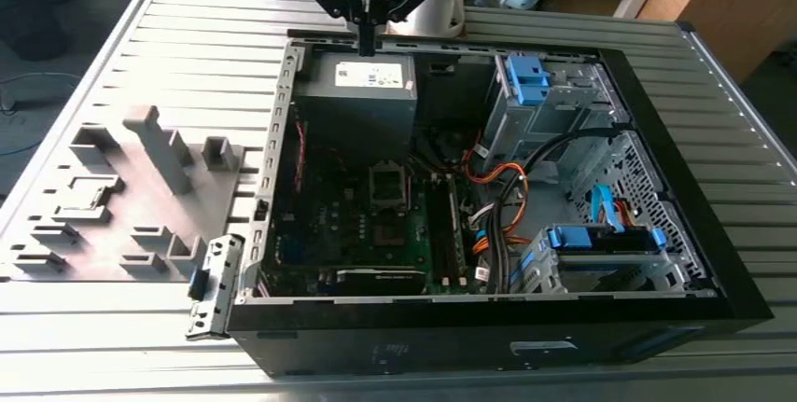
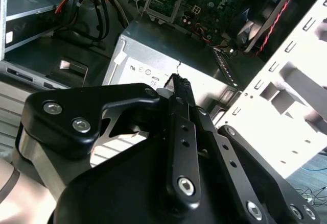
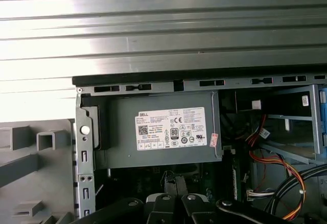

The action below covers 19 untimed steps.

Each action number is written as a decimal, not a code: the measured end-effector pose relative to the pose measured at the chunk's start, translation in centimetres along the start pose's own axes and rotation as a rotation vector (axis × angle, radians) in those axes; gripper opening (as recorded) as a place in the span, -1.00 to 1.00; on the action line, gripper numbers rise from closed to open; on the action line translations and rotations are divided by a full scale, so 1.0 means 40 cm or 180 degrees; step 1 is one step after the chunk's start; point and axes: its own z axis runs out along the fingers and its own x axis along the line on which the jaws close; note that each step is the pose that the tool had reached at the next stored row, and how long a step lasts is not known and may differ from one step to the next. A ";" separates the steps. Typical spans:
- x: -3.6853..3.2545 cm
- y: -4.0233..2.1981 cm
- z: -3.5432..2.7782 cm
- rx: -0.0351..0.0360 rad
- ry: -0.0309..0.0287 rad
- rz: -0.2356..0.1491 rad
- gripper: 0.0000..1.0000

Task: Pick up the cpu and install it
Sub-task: 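Reach for the cpu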

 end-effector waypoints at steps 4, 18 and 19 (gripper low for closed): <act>0.006 0.000 0.000 0.0000 0.0000 0.0000 -0.79; 0.019 -0.001 0.000 0.0000 0.0000 0.0000 -0.79; 0.022 -0.002 -0.001 0.0000 0.0000 0.0000 -0.79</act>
